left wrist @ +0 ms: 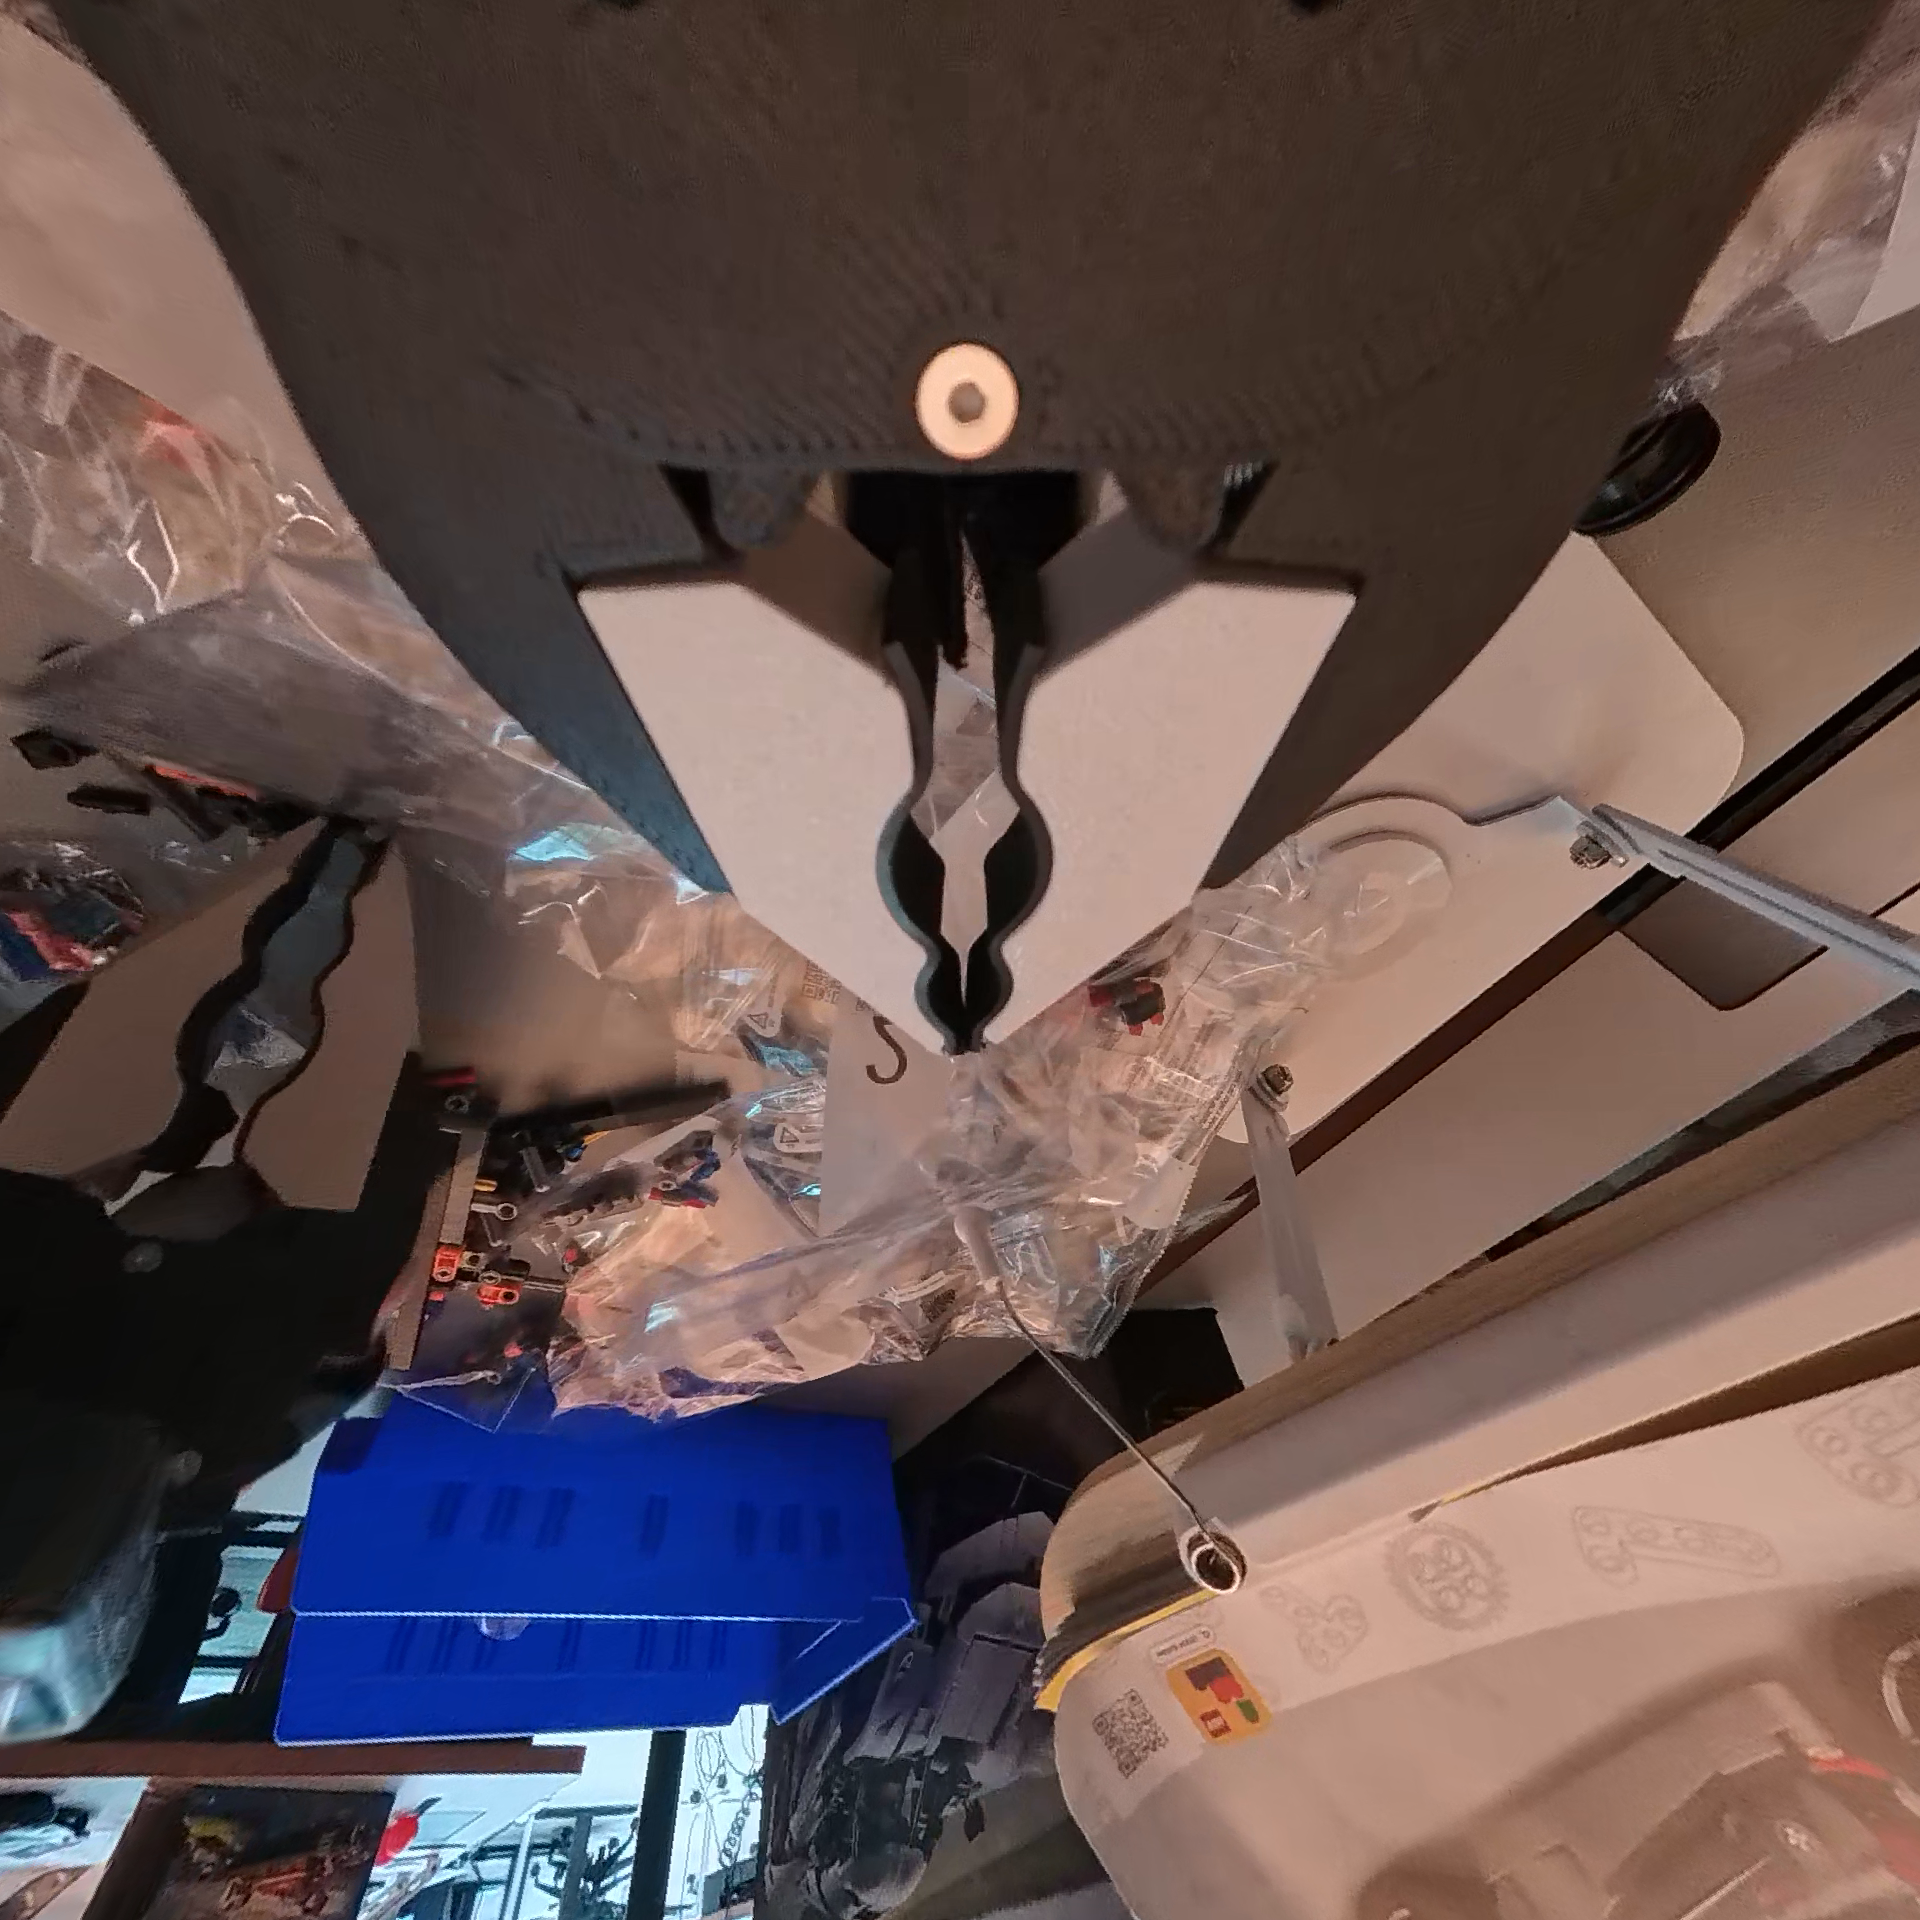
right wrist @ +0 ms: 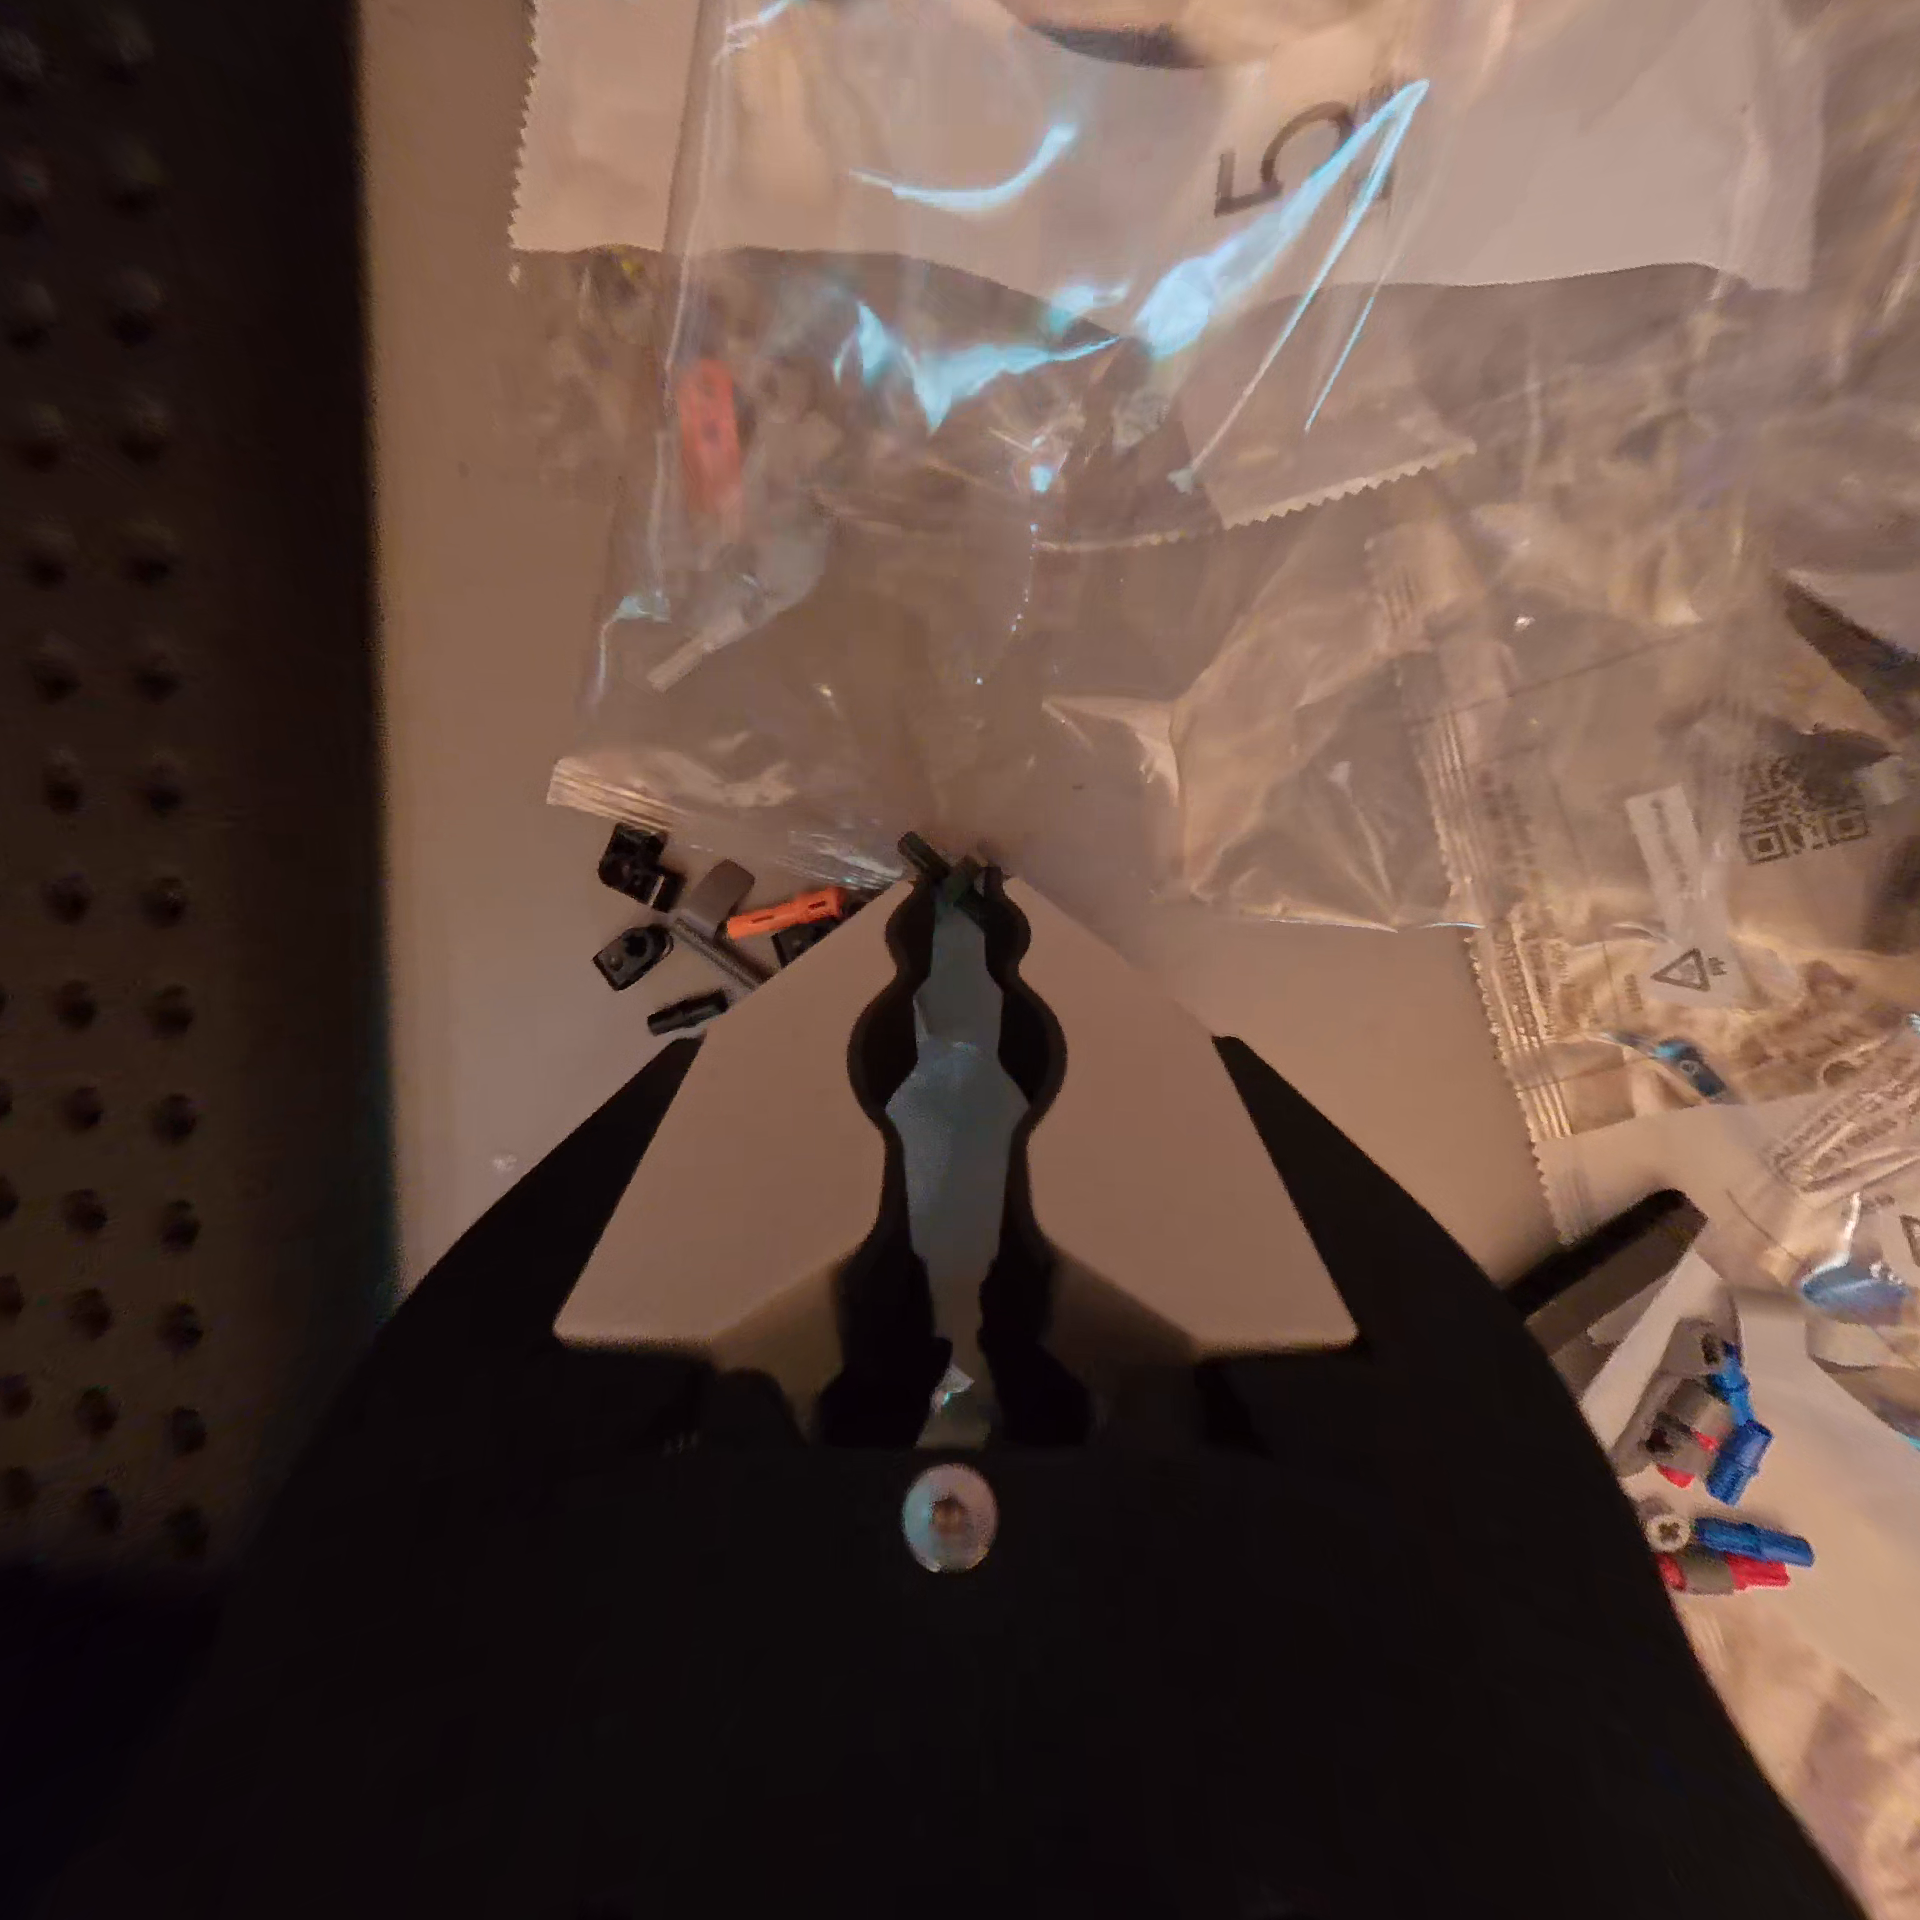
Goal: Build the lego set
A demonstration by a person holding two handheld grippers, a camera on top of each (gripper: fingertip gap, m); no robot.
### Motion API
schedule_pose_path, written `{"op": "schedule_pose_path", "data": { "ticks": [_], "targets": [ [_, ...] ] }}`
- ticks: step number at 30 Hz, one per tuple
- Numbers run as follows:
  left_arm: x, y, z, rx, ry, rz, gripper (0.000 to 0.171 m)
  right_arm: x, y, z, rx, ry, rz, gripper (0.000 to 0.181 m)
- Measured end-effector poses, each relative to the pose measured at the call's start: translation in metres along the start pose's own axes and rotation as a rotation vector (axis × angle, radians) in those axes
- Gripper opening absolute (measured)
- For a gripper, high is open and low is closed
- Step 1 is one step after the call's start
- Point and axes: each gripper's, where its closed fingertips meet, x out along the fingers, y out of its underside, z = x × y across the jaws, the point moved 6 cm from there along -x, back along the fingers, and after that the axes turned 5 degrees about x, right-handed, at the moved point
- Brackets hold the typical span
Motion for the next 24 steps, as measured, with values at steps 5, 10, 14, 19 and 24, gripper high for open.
{"op": "schedule_pose_path", "data": {
  "ticks": [5,10,14,19,24],
  "targets": [
    [0.000,-0.002,-0.004,0.013,0.016,-0.001,0.000,-0.031,-0.009,0.001,-0.003,-0.011,-0.173,0.006],
    [0.004,-0.003,-0.012,0.031,0.054,0.015,0.000,-0.061,-0.023,-0.004,-0.014,0.040,-0.381,0.006],
    [0.008,-0.003,-0.019,0.049,0.077,0.027,0.000,-0.067,-0.033,-0.013,-0.003,0.138,-0.440,0.006],
    [0.010,-0.004,-0.024,0.056,0.091,0.032,0.000,-0.070,-0.043,-0.018,0.000,0.217,-0.489,0.006],
    [0.012,-0.006,-0.030,0.059,0.112,0.031,0.000,-0.062,-0.047,-0.032,0.034,0.317,-0.461,0.006]
  ]
}}
